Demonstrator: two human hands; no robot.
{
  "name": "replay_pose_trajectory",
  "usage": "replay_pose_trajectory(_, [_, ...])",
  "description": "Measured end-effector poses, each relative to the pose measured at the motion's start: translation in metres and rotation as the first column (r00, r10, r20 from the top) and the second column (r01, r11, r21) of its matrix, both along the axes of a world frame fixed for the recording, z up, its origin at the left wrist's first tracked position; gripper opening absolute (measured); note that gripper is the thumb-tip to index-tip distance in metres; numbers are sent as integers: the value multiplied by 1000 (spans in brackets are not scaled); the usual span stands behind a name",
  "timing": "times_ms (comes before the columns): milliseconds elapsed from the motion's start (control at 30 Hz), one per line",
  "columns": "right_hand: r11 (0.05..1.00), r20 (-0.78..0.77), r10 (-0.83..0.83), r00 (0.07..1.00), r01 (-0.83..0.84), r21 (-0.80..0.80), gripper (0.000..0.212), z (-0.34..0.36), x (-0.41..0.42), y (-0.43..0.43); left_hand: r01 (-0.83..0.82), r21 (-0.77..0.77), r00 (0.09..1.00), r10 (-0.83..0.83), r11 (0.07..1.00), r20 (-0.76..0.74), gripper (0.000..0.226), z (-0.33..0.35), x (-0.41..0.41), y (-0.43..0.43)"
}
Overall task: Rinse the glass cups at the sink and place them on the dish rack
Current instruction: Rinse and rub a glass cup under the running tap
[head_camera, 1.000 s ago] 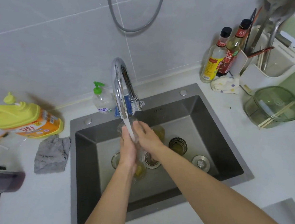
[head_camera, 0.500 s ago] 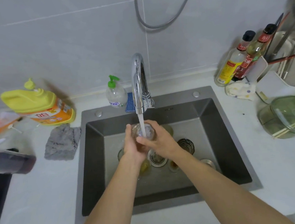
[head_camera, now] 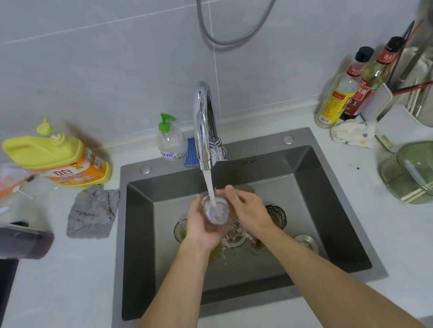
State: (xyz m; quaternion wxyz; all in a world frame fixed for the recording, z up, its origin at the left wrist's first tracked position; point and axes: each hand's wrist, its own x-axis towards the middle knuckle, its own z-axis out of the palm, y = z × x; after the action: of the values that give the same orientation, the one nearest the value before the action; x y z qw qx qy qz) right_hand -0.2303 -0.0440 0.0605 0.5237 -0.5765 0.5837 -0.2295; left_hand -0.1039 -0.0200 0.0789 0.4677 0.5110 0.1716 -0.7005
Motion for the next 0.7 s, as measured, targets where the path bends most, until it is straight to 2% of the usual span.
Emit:
replay_pose_trajectory(100, [987, 47, -51, 998, 43, 153, 54, 3, 3, -1, 116, -70, 989, -108, 991, 105, 42, 2, -2, 5])
replay_pose_trajectory(200, [886, 271, -280, 921, 139, 442, 101, 3, 11, 1, 153, -139, 980, -132, 978, 148, 42, 7, -9, 9])
replay_pose_trajectory(233, [868, 315, -328, 890, 152, 473, 109, 0, 14, 1, 156, -159, 975, -127, 975, 182, 42, 9, -11, 9])
replay_pose_trajectory(300, [905, 337, -277, 900, 126, 407, 99, 12, 20, 6, 198, -149, 940, -145, 969, 309, 48, 10, -13, 7])
replay_pose_trajectory(367, [957, 303, -166, 938, 80, 279, 83, 21, 25, 13, 239, -10, 835, -201, 971, 512, 57, 3, -11, 4])
replay_pose_trajectory(400, [972, 309, -123, 943, 52, 228, 84, 20, 26, 16, 230, 55, 787, -219, 972, 576, 60, -1, -8, 3])
replay_pose_trajectory(433, [980, 342, -97, 935, 30, 194, 85, 20, 25, 19, 220, 77, 777, -222, 972, 589, 62, -5, -6, 2])
replay_pose_trajectory(533, [984, 396, -101, 913, 32, 177, 84, 25, 25, 19, 181, 39, 833, -174, 983, 525, 71, -6, -5, 4])
replay_pose_trajectory(600, [971, 340, -156, 928, 80, 227, 86, 28, 27, 16, 186, -5, 849, -158, 982, 505, 76, -4, -6, 5])
replay_pose_trajectory(633, [947, 325, -212, 922, 112, 300, 91, 28, 29, 14, 181, -12, 853, -151, 983, 500, 75, -4, -6, 5])
replay_pose_trajectory(700, [837, 348, -384, 855, 163, 522, 112, 19, 33, 7, 158, -18, 861, -129, 987, 492, 68, -8, -5, 6])
